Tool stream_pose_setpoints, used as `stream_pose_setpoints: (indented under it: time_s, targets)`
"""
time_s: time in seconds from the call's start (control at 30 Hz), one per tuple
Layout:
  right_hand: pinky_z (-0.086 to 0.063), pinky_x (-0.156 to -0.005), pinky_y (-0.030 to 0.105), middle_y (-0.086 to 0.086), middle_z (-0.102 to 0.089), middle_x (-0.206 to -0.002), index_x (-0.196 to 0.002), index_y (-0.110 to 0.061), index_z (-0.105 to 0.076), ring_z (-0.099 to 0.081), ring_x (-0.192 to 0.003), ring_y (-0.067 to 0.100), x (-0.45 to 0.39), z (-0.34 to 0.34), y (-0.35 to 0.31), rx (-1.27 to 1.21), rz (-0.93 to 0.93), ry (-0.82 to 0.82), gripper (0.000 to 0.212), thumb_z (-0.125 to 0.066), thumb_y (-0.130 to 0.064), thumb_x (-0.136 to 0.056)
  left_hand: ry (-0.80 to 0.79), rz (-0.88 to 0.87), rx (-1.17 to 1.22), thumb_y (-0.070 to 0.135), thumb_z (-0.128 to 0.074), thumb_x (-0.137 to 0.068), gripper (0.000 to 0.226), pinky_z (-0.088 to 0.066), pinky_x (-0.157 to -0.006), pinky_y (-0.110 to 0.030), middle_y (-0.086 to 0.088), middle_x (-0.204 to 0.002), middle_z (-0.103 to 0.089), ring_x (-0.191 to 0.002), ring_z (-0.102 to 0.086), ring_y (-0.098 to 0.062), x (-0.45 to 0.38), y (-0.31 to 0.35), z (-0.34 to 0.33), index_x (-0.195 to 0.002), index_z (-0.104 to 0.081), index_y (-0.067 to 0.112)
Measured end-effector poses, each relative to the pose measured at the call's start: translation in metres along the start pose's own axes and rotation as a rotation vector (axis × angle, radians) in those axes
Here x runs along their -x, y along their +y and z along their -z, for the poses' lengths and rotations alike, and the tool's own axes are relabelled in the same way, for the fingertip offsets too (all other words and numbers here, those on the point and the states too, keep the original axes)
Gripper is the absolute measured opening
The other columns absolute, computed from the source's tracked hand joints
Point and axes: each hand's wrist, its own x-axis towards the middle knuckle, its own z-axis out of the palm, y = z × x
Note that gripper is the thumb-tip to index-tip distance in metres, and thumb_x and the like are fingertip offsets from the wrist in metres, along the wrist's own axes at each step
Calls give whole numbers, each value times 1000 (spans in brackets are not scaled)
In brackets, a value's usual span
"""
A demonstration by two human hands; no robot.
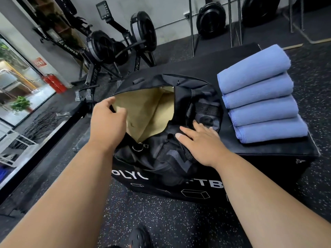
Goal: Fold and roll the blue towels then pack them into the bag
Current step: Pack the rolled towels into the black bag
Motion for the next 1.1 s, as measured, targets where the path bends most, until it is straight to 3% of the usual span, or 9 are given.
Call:
stream_pose_setpoints:
  time_s: [0.1,0.23,0.3,0.4,0.53,0.67,0.77,0.9,1.1]
  targets:
    - [1,-130,49,3,-5,-177,-163,-52,-19,0,-163,24,2,-1,-5,18,29,-20,93,2,-87,-79,-1,-18,-89,16,-59,-92,62,-45,-88,-9,5,-123,-63,-99,-63,-2,-3,-11,5,-154,-51,12]
    - [-2,-129,53,2,-10,-177,-163,-55,-15,-6,-163,24,5,-1,-7,-75,67,1,104,14,-93,-70,-93,-43,-185,28,-57,-93,65,-45,-117,-43,-6,-150,-55,-134,-57,-20,0,-26,-1,-155,-47,13]
    - [-6,-129,52,2,-11,-177,-162,-54,-21,-10,-162,23,10,1,-9,-119,72,32,93,5,-92,-81,-125,-53,-207,23,-59,-93,67,-33,-124,-35,-7,-157,-46,-144,-46,-20,8,-24,-5,-158,-43,10]
    - [-12,-129,46,0,-11,-176,-161,-52,-28,-13,-162,21,16,5,-7,-200,52,94,70,-14,-79,-97,-107,-119,-319,19,-63,-91,71,-21,-123,-30,-8,-160,-37,-150,-34,-25,17,-16,-13,-158,-43,11]
    - [-17,-130,46,-8,-19,-174,-165,-35,-27,-8,-163,16,10,5,9,-91,204,199,113,25,-87,-79,-61,-320,-488,28,-63,-84,70,-25,-124,-44,-4,-160,-40,-145,-35,-32,31,2,-28,-152,-50,21]
    - [-16,-128,25,-16,-25,-169,-165,-26,-27,-17,-160,9,11,9,13,-201,236,305,60,-13,-48,-111,-288,-525,-484,34,-51,-79,75,-30,-124,-45,-1,-161,-45,-147,-40,-27,44,17,-64,-153,-53,20]
    - [-11,-119,6,-25,-23,-158,-158,-38,-22,-21,-155,-2,12,11,11,-417,202,284,48,-16,-52,-112,-512,-569,-558,37,-54,-87,80,-21,-128,-41,-6,-170,-31,-155,-29,-28,45,19,-94,-162,-38,16]
    - [-11,-123,17,-27,-24,-162,-166,-34,-23,-15,-156,-2,14,17,11,-522,106,156,51,-18,-41,-116,-589,-497,-648,35,-58,-95,88,-15,-130,-41,-8,-175,-13,-161,-13,-28,21,10,-123,-168,-14,15]
    - [-11,-127,23,-30,-27,-163,-164,-41,-30,-17,-151,-12,7,20,12,-724,12,171,54,-19,-54,-113,-627,-354,-583,33,-40,-101,71,-19,-128,-42,-1,-175,-16,-159,-17,-32,-5,28,-143,-168,-18,23]
